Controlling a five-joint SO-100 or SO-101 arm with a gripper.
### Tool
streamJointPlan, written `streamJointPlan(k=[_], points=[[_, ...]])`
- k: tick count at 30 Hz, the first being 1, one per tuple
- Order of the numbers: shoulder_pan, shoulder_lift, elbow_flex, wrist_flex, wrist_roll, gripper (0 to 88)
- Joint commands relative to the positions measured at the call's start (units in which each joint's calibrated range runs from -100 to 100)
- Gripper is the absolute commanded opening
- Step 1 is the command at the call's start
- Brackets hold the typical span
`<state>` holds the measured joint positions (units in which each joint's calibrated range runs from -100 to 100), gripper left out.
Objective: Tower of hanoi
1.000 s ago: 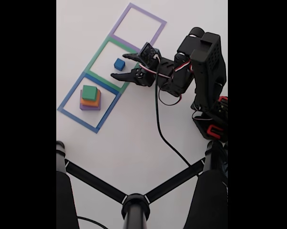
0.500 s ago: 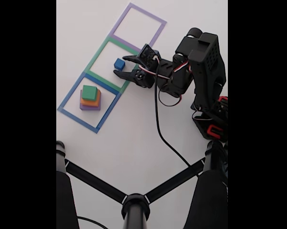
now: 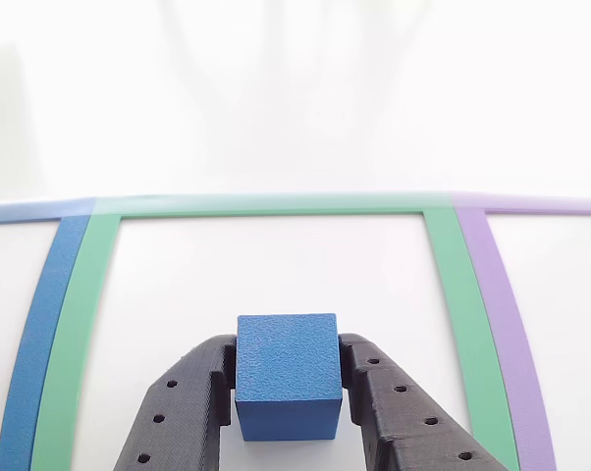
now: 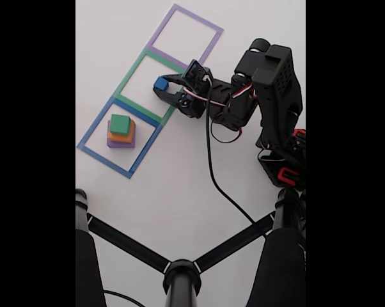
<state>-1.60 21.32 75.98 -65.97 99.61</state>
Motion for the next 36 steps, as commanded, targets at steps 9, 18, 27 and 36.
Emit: streamJointPlan(k=[9, 18, 27, 36], points=[[-1.6, -14.0, 4.0, 5.7, 0.4, 3.7], [-1.8, -44.2, 3.1, 41.6, 0.4, 3.4], [-2.2, -63.7, -19.1, 92.4, 0.4, 2.4], [-5.8, -63.8, -62.1, 142.3, 0.4, 1.5]])
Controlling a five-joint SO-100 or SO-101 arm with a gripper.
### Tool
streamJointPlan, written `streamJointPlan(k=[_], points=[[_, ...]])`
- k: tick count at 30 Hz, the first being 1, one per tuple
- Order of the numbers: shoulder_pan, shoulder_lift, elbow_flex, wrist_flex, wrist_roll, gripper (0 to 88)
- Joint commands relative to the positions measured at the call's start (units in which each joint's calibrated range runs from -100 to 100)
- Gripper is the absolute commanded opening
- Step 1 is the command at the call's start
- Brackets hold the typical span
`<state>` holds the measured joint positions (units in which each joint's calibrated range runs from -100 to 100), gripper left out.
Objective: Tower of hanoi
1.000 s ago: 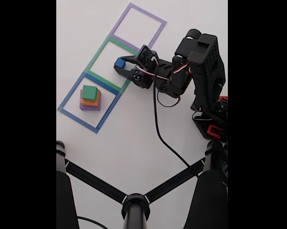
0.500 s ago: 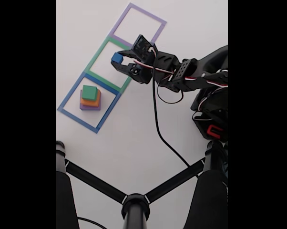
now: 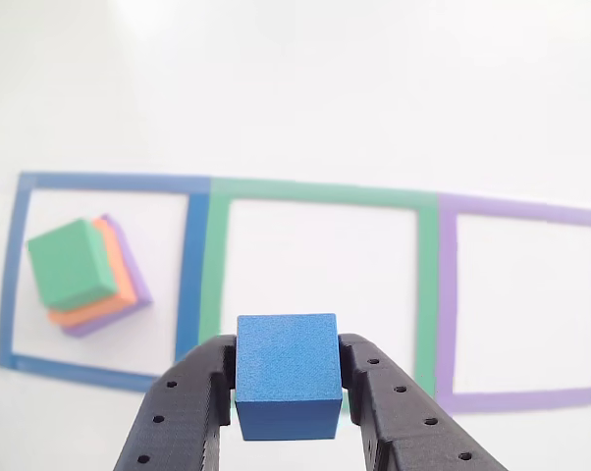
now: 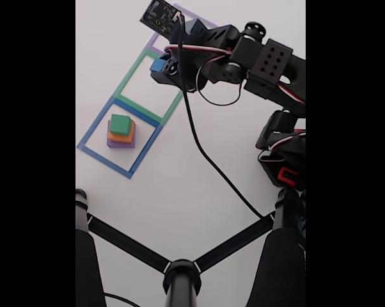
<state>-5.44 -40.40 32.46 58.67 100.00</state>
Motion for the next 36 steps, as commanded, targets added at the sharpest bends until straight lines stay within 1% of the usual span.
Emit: streamJointPlan(k=[1, 5, 10, 14, 19, 22, 24, 28, 33, 36], points=[[-2.4, -1.9, -22.1, 21.0, 0.0, 1.5], [-4.5, -1.8, -33.5, 31.5, 0.0, 1.5], [-6.7, -2.1, -41.5, 39.4, 0.0, 1.7], [-8.5, -2.9, -42.0, 40.8, 0.0, 1.6], [-10.4, -3.4, -38.9, 38.7, 0.0, 1.4], [-10.7, -4.3, -31.7, 33.9, 0.0, 1.1], [-10.5, -5.9, -24.3, 28.1, 0.0, 1.1], [-10.1, -9.2, -9.6, 14.6, 0.0, 1.4], [-11.3, -10.3, 4.2, -1.3, 0.0, 1.1], [-12.6, -10.2, 12.7, -13.9, 0.0, 1.1]])
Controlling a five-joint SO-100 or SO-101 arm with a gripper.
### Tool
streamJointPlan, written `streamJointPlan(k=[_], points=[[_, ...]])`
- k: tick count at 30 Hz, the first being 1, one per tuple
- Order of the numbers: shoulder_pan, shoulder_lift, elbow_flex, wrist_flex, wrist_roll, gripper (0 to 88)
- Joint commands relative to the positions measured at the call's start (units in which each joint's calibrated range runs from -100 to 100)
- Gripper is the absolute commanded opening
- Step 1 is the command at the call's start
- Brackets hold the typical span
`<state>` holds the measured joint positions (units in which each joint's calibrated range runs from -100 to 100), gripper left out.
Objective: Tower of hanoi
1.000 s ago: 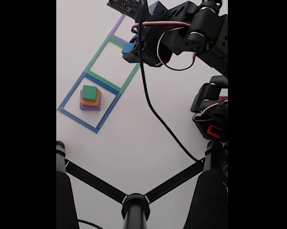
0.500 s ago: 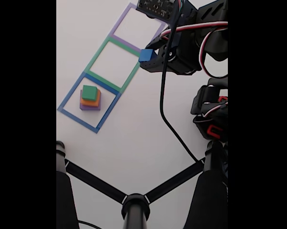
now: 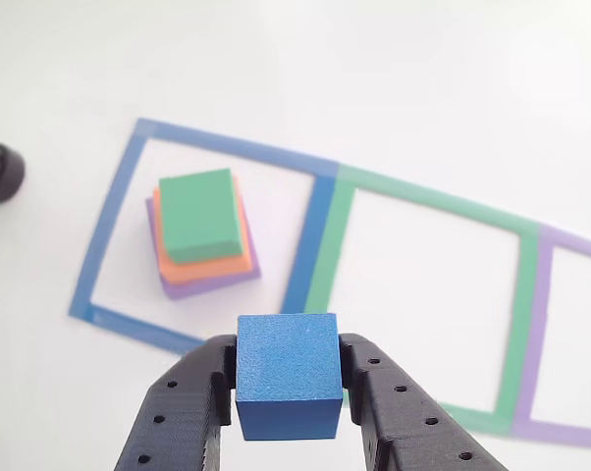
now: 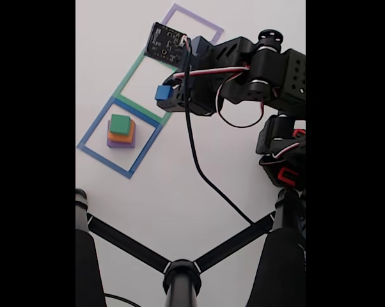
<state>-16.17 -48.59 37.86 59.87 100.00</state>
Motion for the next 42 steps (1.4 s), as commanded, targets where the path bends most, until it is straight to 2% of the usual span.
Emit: streamJointPlan(k=[1, 6, 12, 27, 42], points=[[-2.2, -1.8, 9.7, -18.9, 0.0, 1.2], [-3.8, 0.3, 20.2, -37.3, 0.0, 1.6], [-5.7, 4.5, 27.1, -51.8, 0.0, 1.6], [-6.7, 18.7, 27.8, -69.1, 0.0, 1.5], [-6.5, 26.4, 25.6, -75.2, 0.0, 1.4]])
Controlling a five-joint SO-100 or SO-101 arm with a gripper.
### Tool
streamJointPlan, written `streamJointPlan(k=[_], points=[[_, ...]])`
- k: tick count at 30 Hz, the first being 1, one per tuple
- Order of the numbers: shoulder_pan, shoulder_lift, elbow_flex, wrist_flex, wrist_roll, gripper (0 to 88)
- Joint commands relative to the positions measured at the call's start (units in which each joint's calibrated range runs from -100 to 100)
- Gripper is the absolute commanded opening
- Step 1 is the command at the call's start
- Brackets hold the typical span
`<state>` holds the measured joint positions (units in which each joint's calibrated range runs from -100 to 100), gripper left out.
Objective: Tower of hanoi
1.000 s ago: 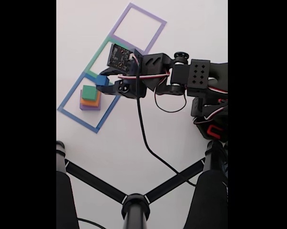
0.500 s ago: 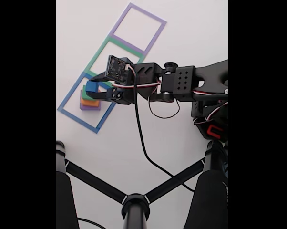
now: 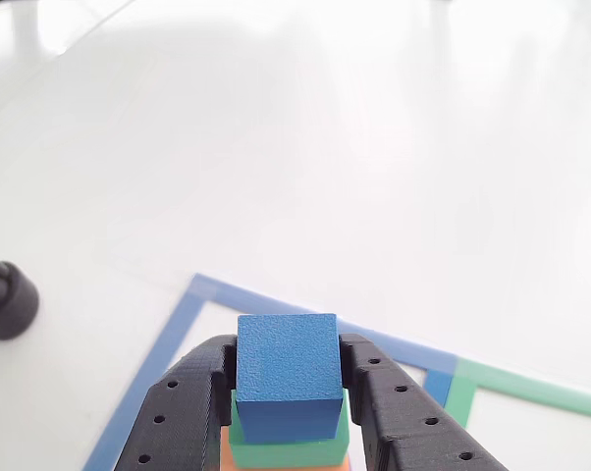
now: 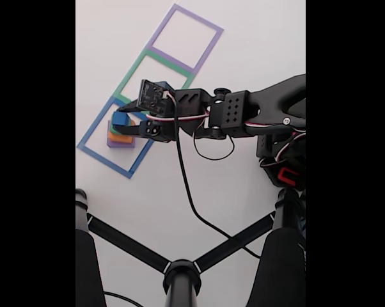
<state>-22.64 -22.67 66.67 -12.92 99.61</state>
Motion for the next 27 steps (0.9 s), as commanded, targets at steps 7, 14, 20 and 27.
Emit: streamJointPlan(k=[7, 14, 20, 27], points=[[-0.2, 2.5, -4.1, -3.8, 0.4, 1.9], [-0.2, 4.0, -4.3, -5.6, 0.4, 3.6], [0.0, 5.9, -3.4, -10.1, 0.4, 12.9], [-0.1, 6.0, -3.3, -11.2, 0.4, 16.6]])
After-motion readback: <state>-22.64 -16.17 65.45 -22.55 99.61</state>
